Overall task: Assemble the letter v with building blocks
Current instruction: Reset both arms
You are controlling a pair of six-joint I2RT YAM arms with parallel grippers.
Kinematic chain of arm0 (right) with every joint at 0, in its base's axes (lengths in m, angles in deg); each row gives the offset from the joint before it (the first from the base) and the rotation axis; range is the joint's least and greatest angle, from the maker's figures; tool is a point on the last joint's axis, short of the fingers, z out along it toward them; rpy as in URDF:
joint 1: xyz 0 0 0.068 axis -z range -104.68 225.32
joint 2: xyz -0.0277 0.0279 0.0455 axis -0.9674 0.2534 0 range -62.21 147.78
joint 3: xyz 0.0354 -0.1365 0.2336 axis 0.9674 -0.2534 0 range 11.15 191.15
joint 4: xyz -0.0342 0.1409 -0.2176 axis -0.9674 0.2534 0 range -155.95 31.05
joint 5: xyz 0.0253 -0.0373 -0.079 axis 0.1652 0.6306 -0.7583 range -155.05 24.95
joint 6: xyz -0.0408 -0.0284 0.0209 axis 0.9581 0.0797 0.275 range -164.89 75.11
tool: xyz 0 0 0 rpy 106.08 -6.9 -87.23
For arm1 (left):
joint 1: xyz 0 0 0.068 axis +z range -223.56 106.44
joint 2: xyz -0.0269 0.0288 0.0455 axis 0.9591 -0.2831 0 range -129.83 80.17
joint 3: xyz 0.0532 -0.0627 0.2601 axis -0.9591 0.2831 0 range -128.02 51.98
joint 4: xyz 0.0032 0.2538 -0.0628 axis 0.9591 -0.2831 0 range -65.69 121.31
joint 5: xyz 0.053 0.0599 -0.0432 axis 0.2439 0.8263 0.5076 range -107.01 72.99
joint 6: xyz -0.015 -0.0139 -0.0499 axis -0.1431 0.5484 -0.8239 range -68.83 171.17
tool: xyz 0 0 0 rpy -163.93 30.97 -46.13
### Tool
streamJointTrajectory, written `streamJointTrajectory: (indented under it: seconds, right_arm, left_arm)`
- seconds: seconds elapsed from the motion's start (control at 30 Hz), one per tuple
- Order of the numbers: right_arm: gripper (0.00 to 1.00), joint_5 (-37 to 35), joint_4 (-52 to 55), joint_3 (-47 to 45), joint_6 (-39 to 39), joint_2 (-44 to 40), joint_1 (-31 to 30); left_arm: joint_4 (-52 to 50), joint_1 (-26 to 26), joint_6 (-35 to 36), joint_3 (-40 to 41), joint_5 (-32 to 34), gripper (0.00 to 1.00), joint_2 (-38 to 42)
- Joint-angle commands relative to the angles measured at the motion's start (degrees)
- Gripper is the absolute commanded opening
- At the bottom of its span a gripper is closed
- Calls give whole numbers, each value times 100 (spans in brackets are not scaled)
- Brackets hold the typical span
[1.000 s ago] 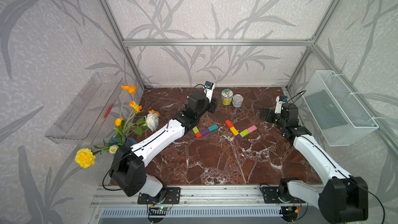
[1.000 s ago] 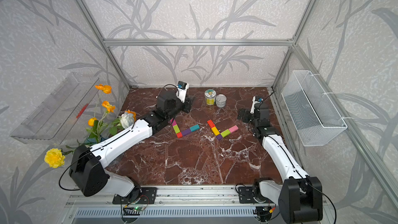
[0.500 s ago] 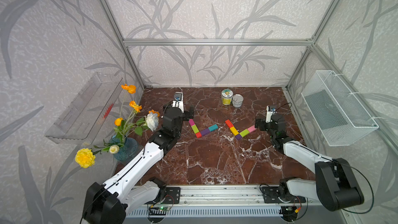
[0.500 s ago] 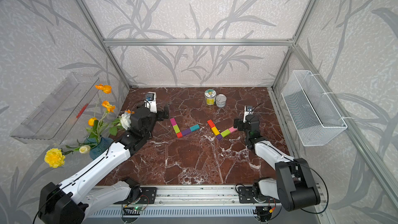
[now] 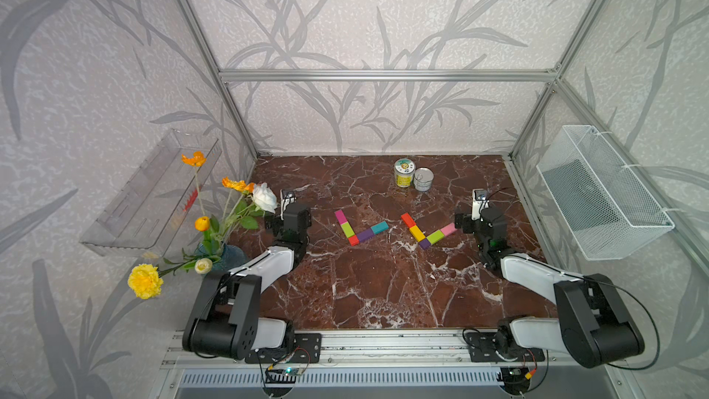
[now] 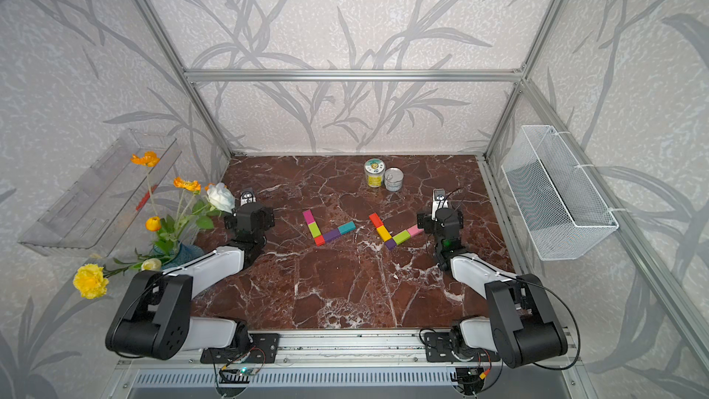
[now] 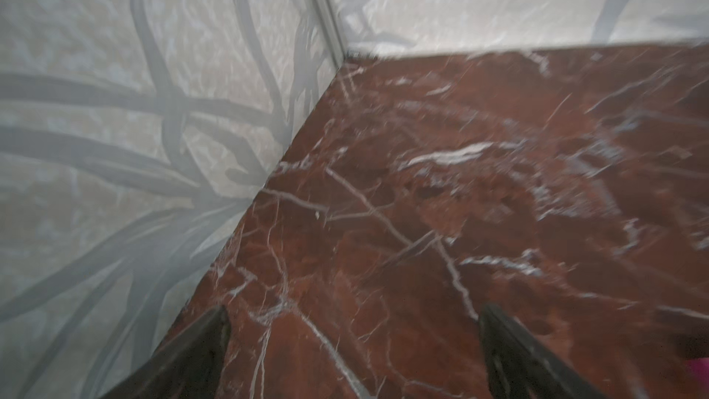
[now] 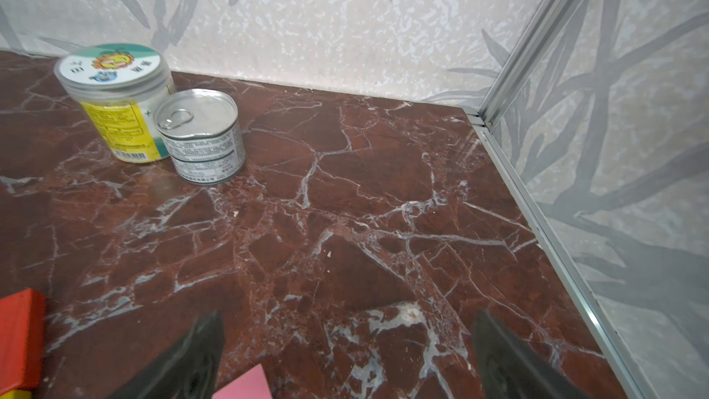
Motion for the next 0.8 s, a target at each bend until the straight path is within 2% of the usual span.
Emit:
streamJointTrajectory:
  seconds: [0.0, 0.1, 0.13, 0.17, 0.23, 0.27, 0.33, 0.4, 0.5, 0.57, 0.6, 0.77]
  right_arm:
    - [99, -151, -937, -179, 170, 277, -53]
    - [99, -337, -1890, -343, 114, 908, -13]
    - [100, -188, -2380, -420, 202, 1234, 8]
    - [99, -165, -2955, -450, 384, 1588, -25]
    - [99, -156, -2064, -414, 210, 1137, -44]
    - [99, -105, -1948, -384, 221, 1087, -44]
    - [99, -79, -2753, -527, 346, 1386, -44]
    - [99, -270, -3407, -790, 491, 1514, -192]
    - [99, -202, -4075, -1013, 665, 1688, -260]
    - [99, -168, -4239, -1075, 695, 1722, -272]
    - [99, -170, -4227, -1076, 698, 1723, -281]
    - [99, -41, -3451, -791, 577, 1549, -181]
  left_arm:
    - [1674, 24, -11, 208, -84, 100, -457]
    - [1285, 106, -145, 93, -242, 100, -386]
    - [1257, 165, -240, 161, -340, 100, -312]
    - [1697, 251, -268, 397, -478, 100, -274]
    - [2314, 263, -163, 826, -889, 100, -193]
    - [2740, 262, -109, 951, -1019, 100, -406]
    - [3553, 226, 225, 931, -1156, 99, -919]
    - [2155, 288, -86, 605, -1187, 99, -486]
    - [2464, 526, -242, 591, -1325, 99, -689]
    - [2115, 531, -270, 513, -1338, 99, -588]
    - [1877, 534, -309, 468, -1368, 100, -510]
    - [2022, 543, -282, 503, -1353, 99, -537]
